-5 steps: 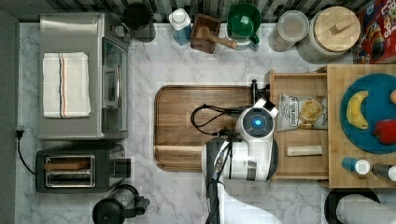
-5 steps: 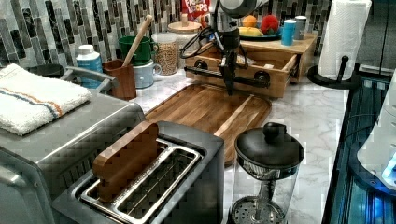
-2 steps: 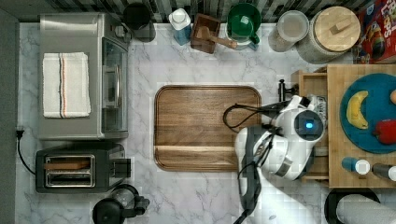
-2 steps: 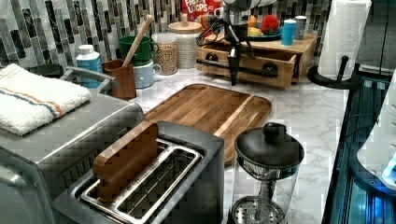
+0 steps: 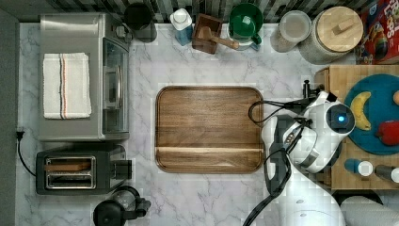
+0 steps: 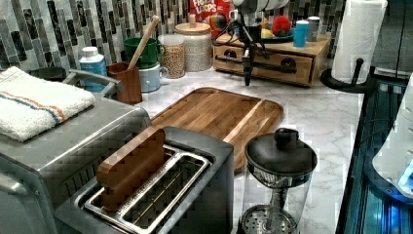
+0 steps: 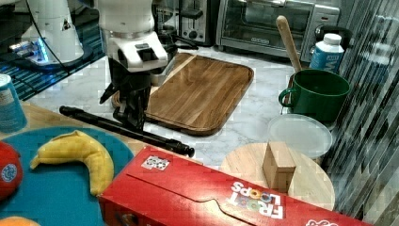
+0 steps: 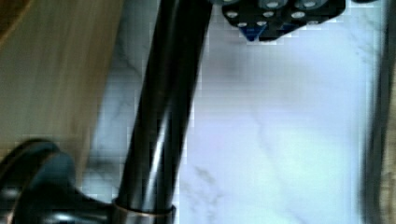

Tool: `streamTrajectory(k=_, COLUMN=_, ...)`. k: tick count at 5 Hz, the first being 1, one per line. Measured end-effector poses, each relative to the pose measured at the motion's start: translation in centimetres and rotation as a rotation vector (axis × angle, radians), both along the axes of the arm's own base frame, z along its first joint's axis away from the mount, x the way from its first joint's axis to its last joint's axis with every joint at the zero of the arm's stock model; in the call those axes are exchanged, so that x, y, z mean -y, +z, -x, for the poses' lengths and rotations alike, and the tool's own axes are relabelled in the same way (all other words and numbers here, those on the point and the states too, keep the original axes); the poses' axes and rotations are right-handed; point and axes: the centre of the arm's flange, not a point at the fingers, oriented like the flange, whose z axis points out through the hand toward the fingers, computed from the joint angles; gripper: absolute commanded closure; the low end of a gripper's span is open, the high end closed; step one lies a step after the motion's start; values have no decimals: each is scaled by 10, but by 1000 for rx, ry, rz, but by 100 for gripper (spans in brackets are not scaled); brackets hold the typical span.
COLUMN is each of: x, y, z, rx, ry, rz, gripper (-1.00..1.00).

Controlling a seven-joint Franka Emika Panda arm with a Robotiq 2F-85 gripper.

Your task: Close the drawer.

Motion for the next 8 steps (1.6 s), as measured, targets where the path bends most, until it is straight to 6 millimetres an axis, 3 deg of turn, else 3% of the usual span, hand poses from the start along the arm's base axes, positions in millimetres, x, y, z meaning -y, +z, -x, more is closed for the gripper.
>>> streamTrajectory(k=3, x=12, y=19, z=-13, rx=-45, ry=48, rz=6, gripper=100)
streamTrajectory(k=8, x=13, y=21, z=-38, rx=-51, ry=165, rz=20, gripper=100)
